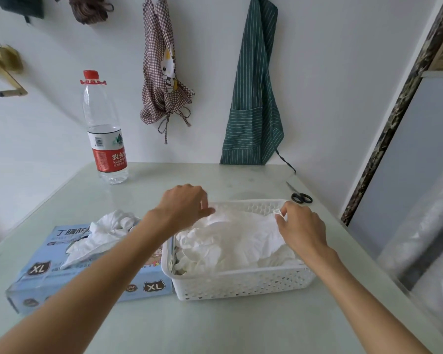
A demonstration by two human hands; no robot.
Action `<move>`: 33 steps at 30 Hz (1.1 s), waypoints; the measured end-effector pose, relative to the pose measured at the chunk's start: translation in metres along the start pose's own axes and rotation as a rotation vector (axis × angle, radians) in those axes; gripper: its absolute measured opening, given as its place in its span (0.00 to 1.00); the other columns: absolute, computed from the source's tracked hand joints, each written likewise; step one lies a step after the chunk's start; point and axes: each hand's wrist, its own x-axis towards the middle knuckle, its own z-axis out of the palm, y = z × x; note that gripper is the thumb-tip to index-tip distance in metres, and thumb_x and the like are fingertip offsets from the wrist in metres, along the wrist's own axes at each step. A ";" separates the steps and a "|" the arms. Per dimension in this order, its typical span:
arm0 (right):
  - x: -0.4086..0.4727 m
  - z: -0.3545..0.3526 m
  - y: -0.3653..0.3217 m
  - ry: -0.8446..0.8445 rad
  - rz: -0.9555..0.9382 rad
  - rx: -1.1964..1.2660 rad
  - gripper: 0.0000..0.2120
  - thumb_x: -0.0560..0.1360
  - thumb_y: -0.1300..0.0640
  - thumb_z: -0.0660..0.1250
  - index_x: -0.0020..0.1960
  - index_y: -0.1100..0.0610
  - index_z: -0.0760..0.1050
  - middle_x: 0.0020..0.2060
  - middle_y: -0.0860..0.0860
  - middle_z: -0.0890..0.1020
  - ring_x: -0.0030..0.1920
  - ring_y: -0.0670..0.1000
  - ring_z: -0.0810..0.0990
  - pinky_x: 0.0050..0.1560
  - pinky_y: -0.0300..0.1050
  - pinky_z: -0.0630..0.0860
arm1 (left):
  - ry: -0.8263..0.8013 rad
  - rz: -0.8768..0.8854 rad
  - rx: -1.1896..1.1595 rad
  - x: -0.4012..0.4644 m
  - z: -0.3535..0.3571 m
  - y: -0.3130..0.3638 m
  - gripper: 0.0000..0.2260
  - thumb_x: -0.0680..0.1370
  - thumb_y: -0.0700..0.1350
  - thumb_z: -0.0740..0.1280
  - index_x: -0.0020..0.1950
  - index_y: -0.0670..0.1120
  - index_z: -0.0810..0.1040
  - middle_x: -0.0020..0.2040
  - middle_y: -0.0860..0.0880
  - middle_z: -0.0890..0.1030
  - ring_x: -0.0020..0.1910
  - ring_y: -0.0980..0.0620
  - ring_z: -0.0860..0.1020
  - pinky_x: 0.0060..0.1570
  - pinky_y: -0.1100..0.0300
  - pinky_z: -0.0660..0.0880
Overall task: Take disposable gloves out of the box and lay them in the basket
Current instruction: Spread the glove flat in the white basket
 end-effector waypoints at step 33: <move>0.007 -0.001 0.005 -0.103 -0.317 -0.397 0.10 0.78 0.63 0.61 0.58 0.56 0.69 0.48 0.52 0.78 0.47 0.54 0.79 0.37 0.43 0.65 | -0.394 0.171 0.194 -0.042 -0.012 0.028 0.10 0.74 0.54 0.71 0.49 0.50 0.83 0.50 0.53 0.84 0.51 0.51 0.80 0.45 0.61 0.69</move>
